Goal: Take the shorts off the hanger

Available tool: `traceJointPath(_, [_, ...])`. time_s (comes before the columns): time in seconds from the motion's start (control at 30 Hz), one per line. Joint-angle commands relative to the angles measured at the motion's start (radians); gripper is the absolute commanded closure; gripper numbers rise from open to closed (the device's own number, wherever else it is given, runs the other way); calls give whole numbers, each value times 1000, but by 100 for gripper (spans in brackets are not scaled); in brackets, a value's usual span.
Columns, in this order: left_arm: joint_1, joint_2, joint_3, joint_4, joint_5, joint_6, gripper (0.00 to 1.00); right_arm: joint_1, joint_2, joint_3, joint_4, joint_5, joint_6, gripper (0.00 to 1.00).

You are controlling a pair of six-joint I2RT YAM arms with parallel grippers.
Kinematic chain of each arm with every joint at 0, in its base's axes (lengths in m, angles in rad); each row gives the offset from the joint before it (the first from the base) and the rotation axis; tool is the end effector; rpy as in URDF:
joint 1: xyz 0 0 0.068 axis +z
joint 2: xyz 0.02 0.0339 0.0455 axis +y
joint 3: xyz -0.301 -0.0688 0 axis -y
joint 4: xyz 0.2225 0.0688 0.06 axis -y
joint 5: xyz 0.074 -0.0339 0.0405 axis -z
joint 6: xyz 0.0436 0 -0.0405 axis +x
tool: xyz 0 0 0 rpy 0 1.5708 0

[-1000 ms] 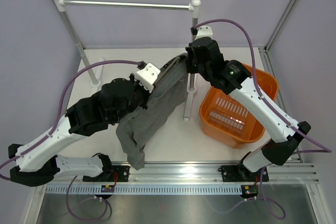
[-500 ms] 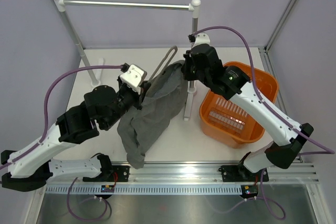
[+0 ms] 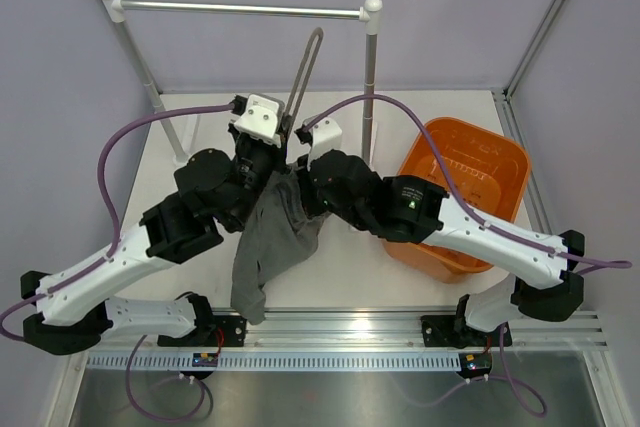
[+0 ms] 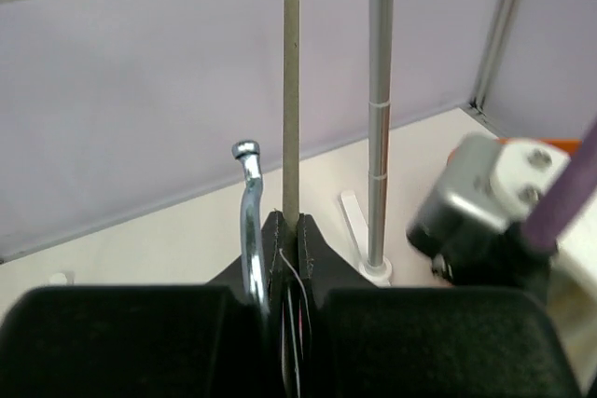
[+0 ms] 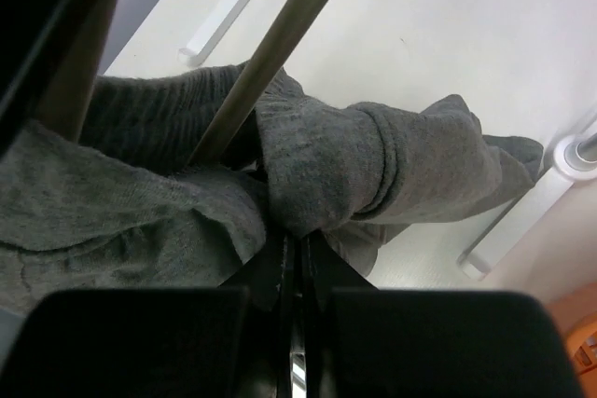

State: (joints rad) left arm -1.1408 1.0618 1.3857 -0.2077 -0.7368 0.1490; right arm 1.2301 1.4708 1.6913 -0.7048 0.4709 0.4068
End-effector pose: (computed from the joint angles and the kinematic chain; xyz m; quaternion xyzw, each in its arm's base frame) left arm 0.0978 -0.1430 0.5164 0.1579 0.6574 -0.1210 0.7268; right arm 0.1168 0.2703 0.4677 -0.2226 0.8111 0.2305 0.4893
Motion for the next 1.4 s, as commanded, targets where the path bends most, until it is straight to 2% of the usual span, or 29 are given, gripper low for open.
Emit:
traceJointPath(0.0, [-4, 10, 59, 275, -105, 113, 100, 52, -26, 53, 22, 71, 17, 100])
traceJointPath(0.1, [0, 17, 33, 452, -157, 217, 100, 110, -32, 54, 22, 81, 17, 100])
traceJointPath(0.33, [12, 58, 91, 544, -217, 359, 100, 141, -72, 79, -28, 155, -3, 100])
traceJointPath(0.47, [13, 56, 156, 412, -225, 278, 100, 140, -95, 158, -57, 306, -84, 100])
traceJointPath(0.6, [12, 30, 164, 263, -219, 186, 100, 117, -78, 358, -62, 434, -294, 100])
traceJointPath(0.73, [13, 20, 187, 96, -199, 78, 100, 0, -78, 560, -12, 472, -454, 100])
traceJointPath(0.83, [13, 9, 184, 10, -178, 9, 100, -35, -136, 517, 221, 572, -688, 100])
traceJointPath(0.87, [12, 7, 181, -7, -174, -12, 100, -37, -157, 484, 437, 624, -773, 100])
traceJointPath(0.9, [12, 6, 179, -31, -173, -19, 100, -41, -176, 449, 555, 643, -957, 100])
traceJointPath(0.97, [13, 4, 173, -51, -176, -32, 100, -44, -217, 397, 821, 663, -1104, 100])
traceJointPath(1.0, [12, 4, 173, -68, -177, -34, 100, -53, -227, 396, 862, 660, -1184, 100])
traceJointPath(1.1, [12, 1, 167, -96, -176, -48, 100, -66, -268, 401, 918, 632, -1221, 100])
traceJointPath(1.37, [12, -20, 125, -105, -159, -72, 100, -106, -302, 289, 799, 627, -1105, 100])
